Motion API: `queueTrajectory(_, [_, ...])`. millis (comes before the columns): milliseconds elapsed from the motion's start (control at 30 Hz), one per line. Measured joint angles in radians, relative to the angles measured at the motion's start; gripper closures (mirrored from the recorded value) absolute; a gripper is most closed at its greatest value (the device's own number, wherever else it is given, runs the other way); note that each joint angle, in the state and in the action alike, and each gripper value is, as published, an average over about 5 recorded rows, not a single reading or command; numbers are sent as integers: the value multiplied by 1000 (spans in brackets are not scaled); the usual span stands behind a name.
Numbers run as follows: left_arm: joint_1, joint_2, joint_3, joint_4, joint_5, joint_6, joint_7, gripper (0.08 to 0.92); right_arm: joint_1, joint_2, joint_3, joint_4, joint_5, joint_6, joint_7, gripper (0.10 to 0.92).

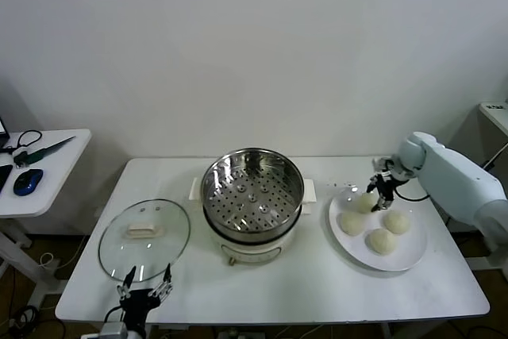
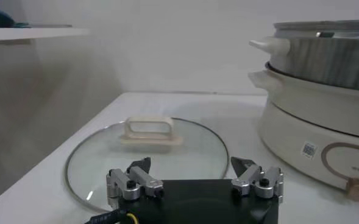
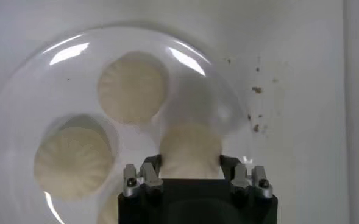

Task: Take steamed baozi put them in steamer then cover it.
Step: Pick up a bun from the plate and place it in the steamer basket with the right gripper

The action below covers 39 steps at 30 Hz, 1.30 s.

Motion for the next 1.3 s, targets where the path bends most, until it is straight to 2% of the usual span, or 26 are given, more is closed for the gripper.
queueTrajectory(367, [3,5,9,-9,6,-3,-2,177,447,80,-363,243,185,205,-8,372])
queueTrajectory(533, [-2,5,10,-10,6,-4,-4,177,553,166,-437,374,195,303,29,372])
queueTrajectory(667, [-1,5,9,-14,7,-6,-6,177,569,243,-458,427,146,382,74,371])
queueTrajectory(900, [7,3,8,-15,3,-15,-13,177,500,363,-452,398,-31,505,152,370])
queueTrajectory(1300, [8,-5,11,-7,0,-23,-20,177,334,498,-384,191,-281,635,227,365])
